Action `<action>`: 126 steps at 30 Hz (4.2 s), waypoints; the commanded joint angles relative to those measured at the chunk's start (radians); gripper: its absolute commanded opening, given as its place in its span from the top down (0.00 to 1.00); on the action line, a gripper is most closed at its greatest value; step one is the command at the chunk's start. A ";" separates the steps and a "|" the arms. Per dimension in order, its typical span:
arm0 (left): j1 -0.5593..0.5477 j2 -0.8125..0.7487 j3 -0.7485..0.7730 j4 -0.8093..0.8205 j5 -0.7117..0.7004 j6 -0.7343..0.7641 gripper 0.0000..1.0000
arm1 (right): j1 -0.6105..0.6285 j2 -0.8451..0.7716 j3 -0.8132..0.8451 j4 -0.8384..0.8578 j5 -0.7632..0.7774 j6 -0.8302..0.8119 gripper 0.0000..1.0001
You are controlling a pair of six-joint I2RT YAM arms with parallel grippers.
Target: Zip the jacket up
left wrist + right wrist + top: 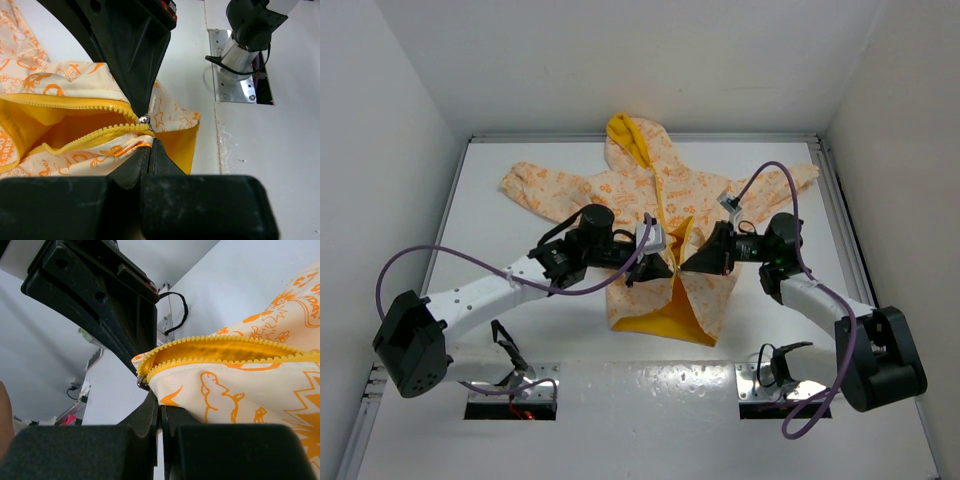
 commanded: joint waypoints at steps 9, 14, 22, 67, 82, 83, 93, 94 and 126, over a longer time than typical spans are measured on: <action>-0.047 0.017 -0.022 -0.095 0.023 -0.005 1.00 | -0.006 -0.022 0.097 0.127 0.051 0.048 1.00; -0.047 0.017 -0.050 -0.083 -0.003 -0.026 1.00 | -0.009 -0.027 0.094 0.132 0.054 0.066 1.00; -0.047 0.017 -0.059 -0.063 0.023 -0.057 1.00 | -0.008 -0.041 0.084 0.130 0.063 0.073 1.00; -0.454 -0.274 -0.293 0.296 -0.809 0.530 0.41 | 0.041 -0.127 -0.088 -0.089 0.249 0.297 1.00; -0.445 -0.196 -0.275 0.339 -0.809 0.540 0.59 | 0.066 -0.130 -0.067 -0.089 0.257 0.353 1.00; -0.445 -0.185 -0.275 0.350 -0.809 0.540 0.59 | 0.067 -0.133 -0.068 -0.089 0.258 0.355 1.00; -0.414 -0.135 -0.257 0.370 -0.798 0.530 0.62 | 0.080 -0.131 -0.070 -0.080 0.249 0.361 1.00; -0.403 -0.124 -0.257 0.370 -0.798 0.530 0.62 | 0.081 -0.134 -0.073 -0.080 0.249 0.361 1.00; -0.376 -0.201 -0.247 0.356 -0.864 0.520 0.65 | 0.087 -0.145 -0.108 -0.048 0.244 0.335 1.00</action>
